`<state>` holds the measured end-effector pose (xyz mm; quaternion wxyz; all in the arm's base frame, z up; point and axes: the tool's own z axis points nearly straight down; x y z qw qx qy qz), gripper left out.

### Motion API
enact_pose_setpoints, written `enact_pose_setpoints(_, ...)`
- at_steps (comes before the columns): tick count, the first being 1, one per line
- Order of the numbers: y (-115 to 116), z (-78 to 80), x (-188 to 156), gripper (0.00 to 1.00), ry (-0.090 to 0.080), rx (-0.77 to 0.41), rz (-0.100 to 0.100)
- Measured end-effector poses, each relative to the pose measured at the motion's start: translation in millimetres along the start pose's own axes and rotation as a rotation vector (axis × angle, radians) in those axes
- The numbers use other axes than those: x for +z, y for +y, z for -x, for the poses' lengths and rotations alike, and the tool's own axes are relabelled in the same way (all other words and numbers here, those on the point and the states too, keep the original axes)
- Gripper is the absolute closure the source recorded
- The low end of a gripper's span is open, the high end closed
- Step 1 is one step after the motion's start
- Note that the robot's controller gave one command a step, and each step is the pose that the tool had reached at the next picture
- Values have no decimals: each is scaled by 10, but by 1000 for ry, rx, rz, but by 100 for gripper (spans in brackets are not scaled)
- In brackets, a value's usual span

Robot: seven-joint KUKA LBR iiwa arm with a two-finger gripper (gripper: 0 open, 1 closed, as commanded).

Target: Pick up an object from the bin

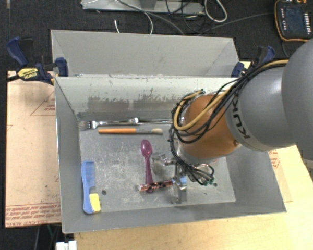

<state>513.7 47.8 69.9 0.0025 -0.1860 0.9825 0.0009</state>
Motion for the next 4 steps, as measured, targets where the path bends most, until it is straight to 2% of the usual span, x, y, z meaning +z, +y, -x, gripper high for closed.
enact_pose_setpoints(1, -51, -151, -86, 100, 6, 139, 4)
enact_pose_setpoints(2, -50, -151, -87, 100, 6, 139, 4)
enact_pose_setpoints(4, -45, -147, -552, 100, 5, 138, 4)
